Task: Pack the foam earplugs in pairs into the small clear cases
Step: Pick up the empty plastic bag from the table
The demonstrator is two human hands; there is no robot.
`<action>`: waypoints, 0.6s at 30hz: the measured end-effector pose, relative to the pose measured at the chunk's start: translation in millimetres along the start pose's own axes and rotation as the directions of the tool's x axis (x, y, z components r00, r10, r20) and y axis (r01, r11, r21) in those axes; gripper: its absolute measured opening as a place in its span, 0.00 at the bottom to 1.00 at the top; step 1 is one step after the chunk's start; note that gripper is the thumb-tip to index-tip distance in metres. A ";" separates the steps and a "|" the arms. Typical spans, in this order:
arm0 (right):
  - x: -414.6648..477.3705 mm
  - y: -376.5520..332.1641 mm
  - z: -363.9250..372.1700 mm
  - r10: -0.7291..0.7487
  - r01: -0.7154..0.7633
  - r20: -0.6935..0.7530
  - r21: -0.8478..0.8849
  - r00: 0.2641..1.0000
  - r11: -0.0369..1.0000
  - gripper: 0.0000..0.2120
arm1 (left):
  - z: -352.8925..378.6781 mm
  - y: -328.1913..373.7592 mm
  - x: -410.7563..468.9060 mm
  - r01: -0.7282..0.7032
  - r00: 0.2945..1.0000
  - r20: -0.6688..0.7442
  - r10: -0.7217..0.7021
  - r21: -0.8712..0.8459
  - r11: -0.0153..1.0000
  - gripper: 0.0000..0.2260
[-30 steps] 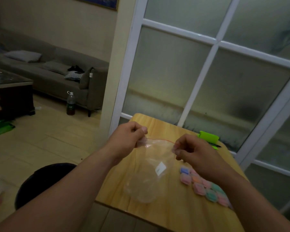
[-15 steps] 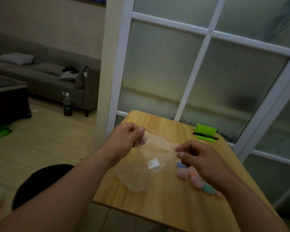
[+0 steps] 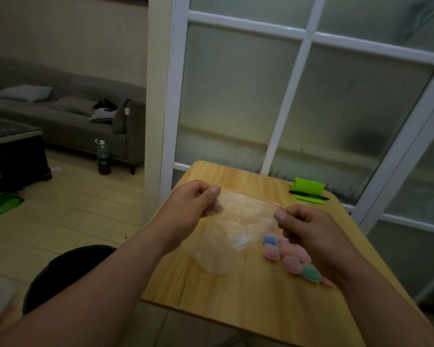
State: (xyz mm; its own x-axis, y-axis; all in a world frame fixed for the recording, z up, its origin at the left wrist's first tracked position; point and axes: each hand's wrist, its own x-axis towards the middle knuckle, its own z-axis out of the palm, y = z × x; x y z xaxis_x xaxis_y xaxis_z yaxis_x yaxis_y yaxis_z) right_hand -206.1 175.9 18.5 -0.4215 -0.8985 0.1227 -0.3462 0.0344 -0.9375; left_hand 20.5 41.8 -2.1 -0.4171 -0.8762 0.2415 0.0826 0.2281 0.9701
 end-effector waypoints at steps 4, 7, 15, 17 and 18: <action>-2.1 1.3 -5.8 -0.033 0.032 -0.017 -0.026 0.999 0.999 0.08 | 2.1 -0.6 -1.4 0.004 1.000 0.029 -0.004 0.003 1.000 0.10; -1.4 5.1 -6.9 -0.045 0.044 -0.033 -0.021 0.998 0.999 0.08 | 4.8 2.4 -1.4 -0.015 0.999 0.034 0.014 0.026 1.000 0.10; -5.2 7.1 -4.1 -0.049 0.049 0.013 -0.044 0.999 0.998 0.08 | 0.7 5.3 -1.9 -0.022 1.000 0.001 0.022 0.077 0.997 0.09; -4.5 6.3 0.3 -0.051 0.051 0.021 -0.012 0.998 0.999 0.08 | -2.4 6.0 -2.2 -0.024 1.000 -0.014 0.025 0.078 0.997 0.09; -3.3 5.5 5.1 -0.052 0.052 0.020 0.003 0.998 0.999 0.08 | -5.7 7.2 -2.5 -0.029 0.999 -0.028 0.031 0.084 0.996 0.09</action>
State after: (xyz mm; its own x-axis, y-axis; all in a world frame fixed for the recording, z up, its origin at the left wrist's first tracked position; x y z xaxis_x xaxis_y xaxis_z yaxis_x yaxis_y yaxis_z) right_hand -202.4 176.9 11.2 -0.3856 -0.9078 0.1648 -0.3654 -0.0138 -0.9307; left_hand 27.3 43.2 4.4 -0.3888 -0.8801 0.2724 0.0179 0.2884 0.9573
